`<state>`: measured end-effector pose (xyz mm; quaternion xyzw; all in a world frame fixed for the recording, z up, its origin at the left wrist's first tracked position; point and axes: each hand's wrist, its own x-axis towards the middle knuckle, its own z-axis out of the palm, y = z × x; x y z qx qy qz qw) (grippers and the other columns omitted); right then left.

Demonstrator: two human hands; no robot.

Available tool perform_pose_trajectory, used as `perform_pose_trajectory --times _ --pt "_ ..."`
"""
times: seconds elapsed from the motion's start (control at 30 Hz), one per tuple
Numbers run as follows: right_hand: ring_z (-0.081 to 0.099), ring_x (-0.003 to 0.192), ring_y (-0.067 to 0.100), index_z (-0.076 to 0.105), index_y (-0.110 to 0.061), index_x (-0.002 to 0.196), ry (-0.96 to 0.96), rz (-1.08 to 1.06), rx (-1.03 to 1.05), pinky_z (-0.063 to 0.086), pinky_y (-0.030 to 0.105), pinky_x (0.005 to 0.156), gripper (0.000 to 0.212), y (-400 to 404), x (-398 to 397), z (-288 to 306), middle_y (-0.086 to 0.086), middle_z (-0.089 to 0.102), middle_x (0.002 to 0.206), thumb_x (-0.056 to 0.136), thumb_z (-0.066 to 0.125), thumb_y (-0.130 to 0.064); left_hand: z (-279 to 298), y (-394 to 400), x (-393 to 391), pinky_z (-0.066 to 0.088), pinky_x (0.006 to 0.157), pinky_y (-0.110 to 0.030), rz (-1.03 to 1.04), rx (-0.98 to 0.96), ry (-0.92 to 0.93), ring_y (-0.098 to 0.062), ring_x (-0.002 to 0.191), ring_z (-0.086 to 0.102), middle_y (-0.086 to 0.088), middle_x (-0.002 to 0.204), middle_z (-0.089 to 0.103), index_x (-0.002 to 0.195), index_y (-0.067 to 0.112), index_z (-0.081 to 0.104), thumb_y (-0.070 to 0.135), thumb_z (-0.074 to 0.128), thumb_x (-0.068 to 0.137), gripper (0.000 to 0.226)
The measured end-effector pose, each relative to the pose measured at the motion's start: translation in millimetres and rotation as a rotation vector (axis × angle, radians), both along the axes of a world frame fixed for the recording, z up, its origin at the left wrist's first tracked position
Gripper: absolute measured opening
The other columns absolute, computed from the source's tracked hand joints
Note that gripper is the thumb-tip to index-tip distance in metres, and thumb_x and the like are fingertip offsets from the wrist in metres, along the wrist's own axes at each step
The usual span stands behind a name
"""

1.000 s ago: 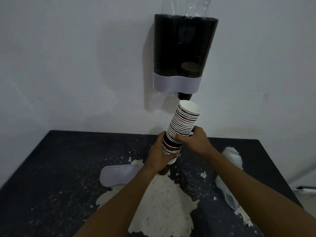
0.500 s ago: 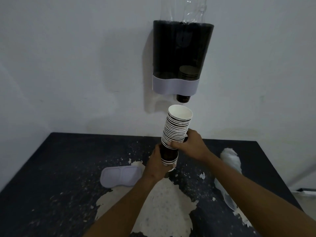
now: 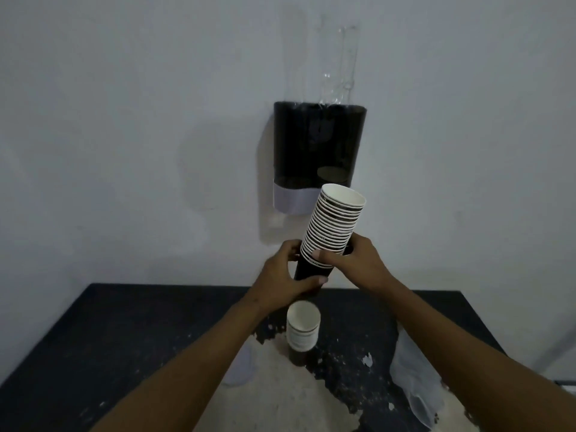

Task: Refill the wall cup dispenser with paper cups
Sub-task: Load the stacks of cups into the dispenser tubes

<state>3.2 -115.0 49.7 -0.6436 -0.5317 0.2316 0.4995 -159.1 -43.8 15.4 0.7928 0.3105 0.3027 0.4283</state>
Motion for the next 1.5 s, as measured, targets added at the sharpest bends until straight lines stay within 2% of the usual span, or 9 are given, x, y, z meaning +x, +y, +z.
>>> perform_pose_trajectory --times 0.13,0.33,0.53,0.77,1.1,1.23,1.33,1.4,1.5 --pt "0.065 0.099 0.004 0.06 -0.023 0.122 -0.025 0.039 0.075 0.053 0.021 0.081 0.054 13.5 -0.3 49.4 -0.01 0.068 0.11 0.074 0.078 -0.037 61.4 13.9 3.8 0.041 0.076 0.003 0.008 0.161 -0.094 0.006 0.103 0.051 0.017 0.121 0.051 0.135 0.025 0.039 0.034 0.079 0.074 0.074" --pt "0.066 0.098 0.002 0.064 -0.027 0.118 -0.082 0.055 0.205 0.055 0.026 0.085 0.05 32.0 0.3 139.4 -0.012 0.071 0.108 0.071 0.081 -0.034 144.4 36.2 6.4 0.053 0.091 -0.021 0.043 0.235 -0.232 -0.005 0.11 0.059 0.008 0.126 0.061 0.132 0.023 0.045 0.038 0.081 0.068 0.075" --pt "0.069 0.095 0.005 0.066 -0.026 0.115 -0.141 0.074 0.288 0.056 0.028 0.085 0.049 45.7 0.8 215.6 -0.01 0.072 0.105 0.07 0.082 -0.036 223.0 52.1 6.6 0.052 0.079 -0.009 0.084 0.394 -0.284 -0.001 0.099 0.062 0.006 0.119 0.064 0.129 0.019 0.051 0.04 0.081 0.068 0.071" --pt "0.065 0.099 0.005 0.063 -0.023 0.119 -0.295 0.063 0.396 0.054 0.027 0.085 0.055 63.0 4.7 283.6 -0.009 0.07 0.109 0.069 0.081 -0.038 287.3 69.9 10.9 0.049 0.068 -0.009 0.156 0.58 -0.295 -0.008 0.092 0.06 0.005 0.123 0.06 0.131 0.019 0.046 0.045 0.077 0.072 0.072" --pt "0.06 0.108 0.011 0.05 -0.021 0.129 -0.421 -0.012 0.386 0.052 0.032 0.092 0.074 105.5 16.5 290.7 -0.006 0.063 0.121 0.064 0.084 -0.038 300.2 105.3 26.1 0.046 0.053 -0.003 0.159 0.561 -0.206 -0.003 0.082 0.058 -0.003 0.129 0.057 0.142 0.025 0.031 0.036 0.078 0.074 0.084" --pt "0.053 0.107 0.007 0.043 -0.018 0.134 -0.437 -0.034 0.369 0.04 0.014 0.079 0.08 117.3 19.4 284.4 -0.004 0.058 0.129 0.068 0.083 -0.04 289.8 119.0 29.7 0.048 0.068 -0.011 0.142 0.449 -0.185 -0.015 0.097 0.063 -0.007 0.129 0.059 0.141 0.023 0.034 0.04 0.08 0.071 0.085" --pt "0.051 0.1 0.005 0.044 -0.017 0.132 -0.458 -0.043 0.324 0.033 0.005 0.067 0.078 123.0 22.8 278.0 -0.005 0.059 0.121 0.069 0.082 -0.041 278.7 126.4 33.4 0.048 0.071 -0.014 0.134 0.417 -0.139 -0.014 0.102 0.058 -0.007 0.132 0.057 0.139 0.02 0.036 0.04 0.079 0.071 0.083" --pt "0.053 0.099 0.007 0.045 -0.017 0.13 -0.465 -0.049 0.294 0.037 0.007 0.067 0.079 126.7 24.9 270.9 -0.008 0.056 0.112 0.066 0.084 -0.04 273.2 131.6 35.5 0.049 0.077 -0.019 0.137 0.407 -0.116 -0.014 0.102 0.057 -0.006 0.133 0.056 0.137 0.018 0.04 0.039 0.079 0.072 0.079" --pt "0.058 0.109 0.015 0.041 -0.018 0.132 -0.429 -0.048 0.274 0.052 0.027 0.079 0.084 133.1 27.8 259.7 -0.007 0.054 0.111 0.064 0.086 -0.038 270.2 137.3 36.4 0.049 0.082 -0.024 0.143 0.413 -0.081 -0.016 0.102 0.057 -0.006 0.133 0.056 0.137 0.017 0.041 0.037 0.076 0.076 0.074"
